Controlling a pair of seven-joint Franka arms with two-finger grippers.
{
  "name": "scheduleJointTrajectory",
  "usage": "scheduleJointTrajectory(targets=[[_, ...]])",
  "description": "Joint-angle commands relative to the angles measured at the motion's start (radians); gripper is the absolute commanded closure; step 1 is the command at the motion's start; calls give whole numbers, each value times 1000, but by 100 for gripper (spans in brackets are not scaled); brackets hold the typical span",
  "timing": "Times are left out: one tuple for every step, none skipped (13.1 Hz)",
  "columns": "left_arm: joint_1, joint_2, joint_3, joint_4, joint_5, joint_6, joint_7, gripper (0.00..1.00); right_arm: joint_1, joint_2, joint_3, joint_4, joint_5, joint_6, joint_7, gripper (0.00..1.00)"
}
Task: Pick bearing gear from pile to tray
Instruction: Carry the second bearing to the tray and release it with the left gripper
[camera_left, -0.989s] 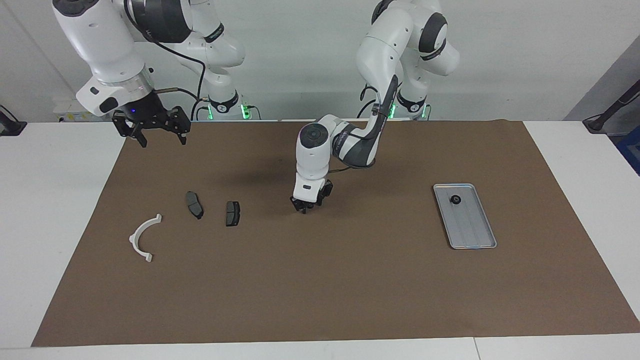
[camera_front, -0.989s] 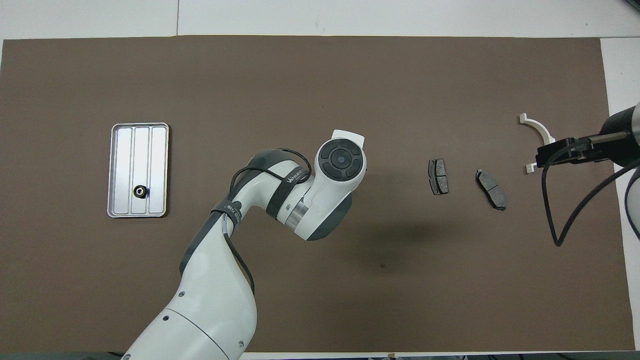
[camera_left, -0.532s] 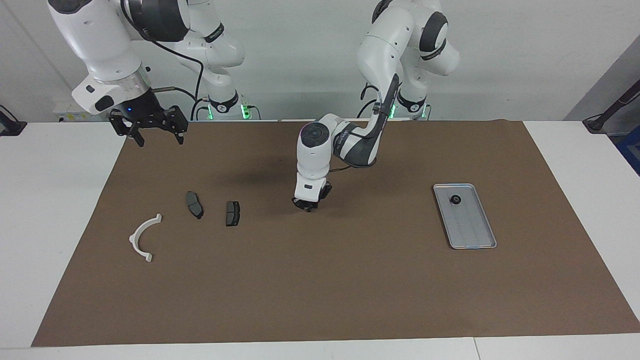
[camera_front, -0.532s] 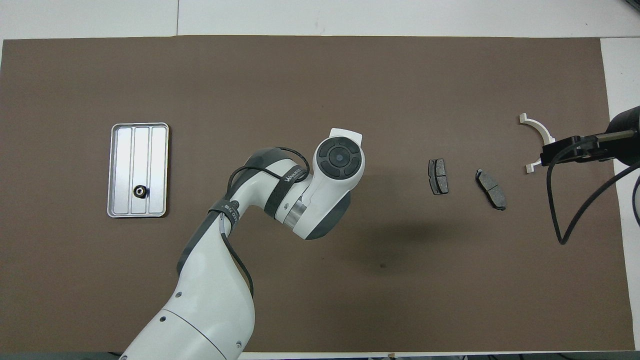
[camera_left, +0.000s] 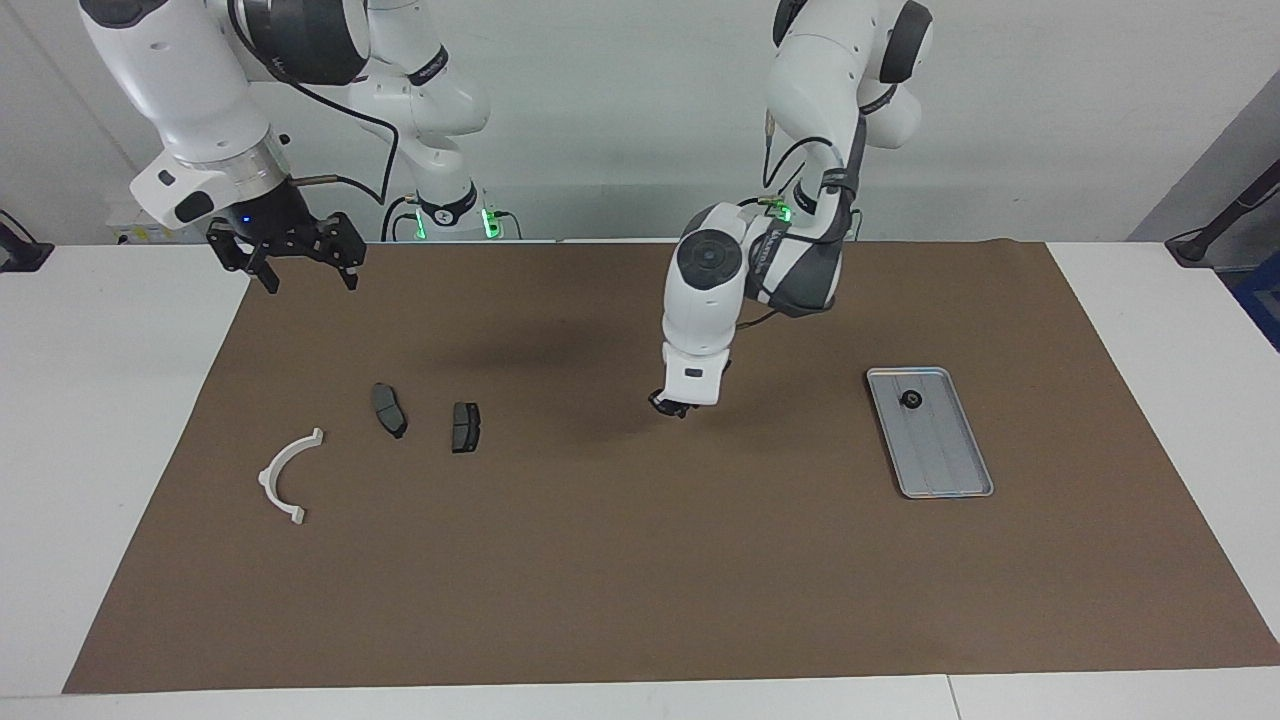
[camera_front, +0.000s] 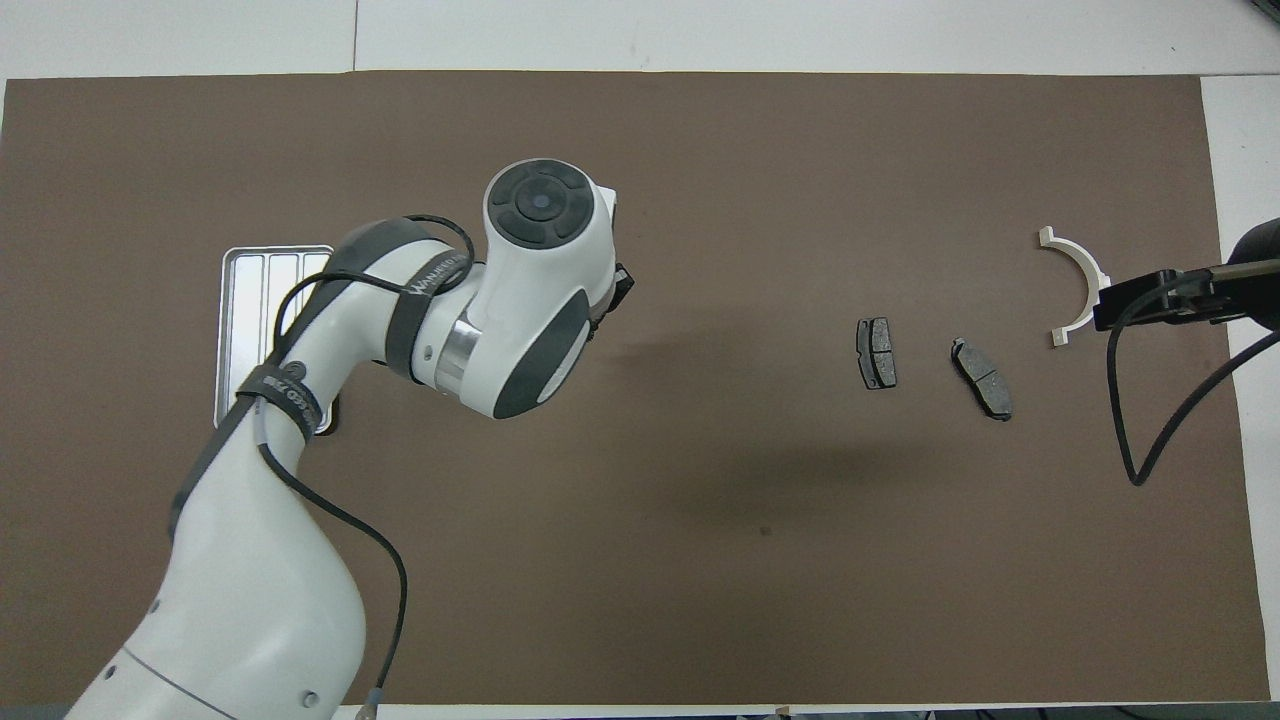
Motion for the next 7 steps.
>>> scheduleJointTrajectory(targets=[[109,-90,-3,-77,1,-49,133,100,-12,-6,12,-1,4,4,15,0],[160,-97,-3,-77,4,-78,199,100,-12,-6,12,-1,6,4,17,0],[204,-107,-3,-78,39,-107,260,100,-12,-6,12,-1,6,4,17,0],[249,-111,-3,-80,88,-132,325,100,-12,-6,12,-1,6,5,14,0],[298,-111,-3,-81,119,-152,414,100,-12,-6,12,-1,6,7,5,0],[354,-117,-3,-94,125,-150,524,100,-9,-6,12,-1,6,7,6,0],[396,-125,-3,-127,125,-118,610,100,-8,-6,12,-1,6,7,5,0]])
